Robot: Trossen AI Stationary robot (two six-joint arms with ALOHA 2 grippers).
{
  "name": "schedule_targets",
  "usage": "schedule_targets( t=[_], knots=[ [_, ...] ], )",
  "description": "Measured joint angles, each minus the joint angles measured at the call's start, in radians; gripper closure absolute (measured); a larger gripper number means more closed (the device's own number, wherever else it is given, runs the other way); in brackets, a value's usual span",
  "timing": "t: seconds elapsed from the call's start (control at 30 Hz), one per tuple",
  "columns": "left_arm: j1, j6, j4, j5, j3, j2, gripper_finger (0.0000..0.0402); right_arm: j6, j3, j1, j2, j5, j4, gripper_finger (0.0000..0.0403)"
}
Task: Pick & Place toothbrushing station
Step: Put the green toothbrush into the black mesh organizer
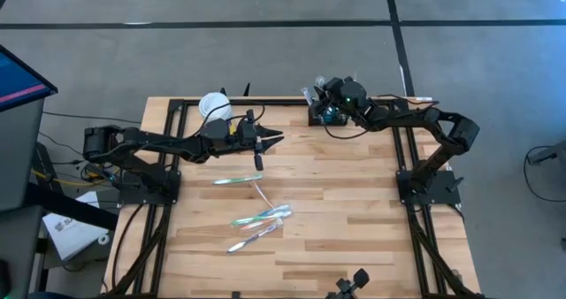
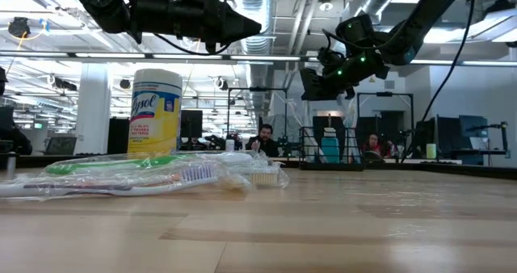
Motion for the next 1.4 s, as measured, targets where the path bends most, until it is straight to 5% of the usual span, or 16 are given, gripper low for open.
schedule_targets(
  t=[1.1,1.4],
  knots=[
    [0.0,0.0,-0.003,0.0,0.0,0.0,0.0344,-0.05,0.001,0.001,0.035,-0.028,-0.041,0.0333],
    [0.0,0.001,-0.003,0.0,0.0,0.0,0.0344,-0.054,0.001,0.008,0.034,-0.025,-0.048,0.0249]
  ],
)
